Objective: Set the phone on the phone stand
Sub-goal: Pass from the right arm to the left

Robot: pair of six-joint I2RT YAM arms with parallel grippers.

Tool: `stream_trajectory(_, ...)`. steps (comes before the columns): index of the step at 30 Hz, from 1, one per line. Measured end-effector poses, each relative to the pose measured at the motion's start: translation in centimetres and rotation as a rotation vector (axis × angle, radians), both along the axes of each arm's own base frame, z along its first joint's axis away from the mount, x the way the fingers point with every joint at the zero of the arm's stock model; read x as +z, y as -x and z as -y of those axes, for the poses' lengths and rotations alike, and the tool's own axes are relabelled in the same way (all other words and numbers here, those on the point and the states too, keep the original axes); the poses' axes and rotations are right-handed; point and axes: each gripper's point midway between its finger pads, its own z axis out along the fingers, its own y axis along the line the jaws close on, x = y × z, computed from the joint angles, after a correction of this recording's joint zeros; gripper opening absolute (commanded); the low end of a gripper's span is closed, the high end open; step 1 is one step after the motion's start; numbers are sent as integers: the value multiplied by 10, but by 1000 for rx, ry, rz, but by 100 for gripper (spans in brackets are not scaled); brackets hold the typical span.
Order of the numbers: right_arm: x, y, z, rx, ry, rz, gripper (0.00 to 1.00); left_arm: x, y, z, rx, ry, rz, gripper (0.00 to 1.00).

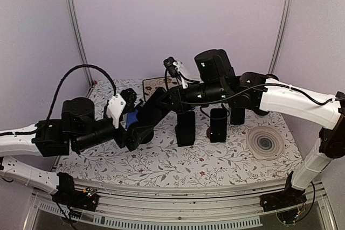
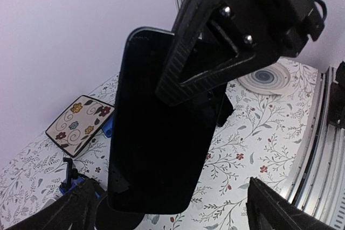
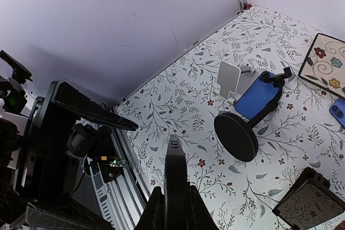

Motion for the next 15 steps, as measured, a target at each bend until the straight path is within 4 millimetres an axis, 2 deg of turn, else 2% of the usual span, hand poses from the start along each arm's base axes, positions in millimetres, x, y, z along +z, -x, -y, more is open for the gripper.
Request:
stream_trajectory(5, -7, 11, -5, 69, 38, 6, 2, -24, -2, 12, -12, -79, -35, 97)
stream_trajectory(15, -17, 24, -12, 124, 65, -11, 2, -26, -11, 30, -4, -134, -24, 96)
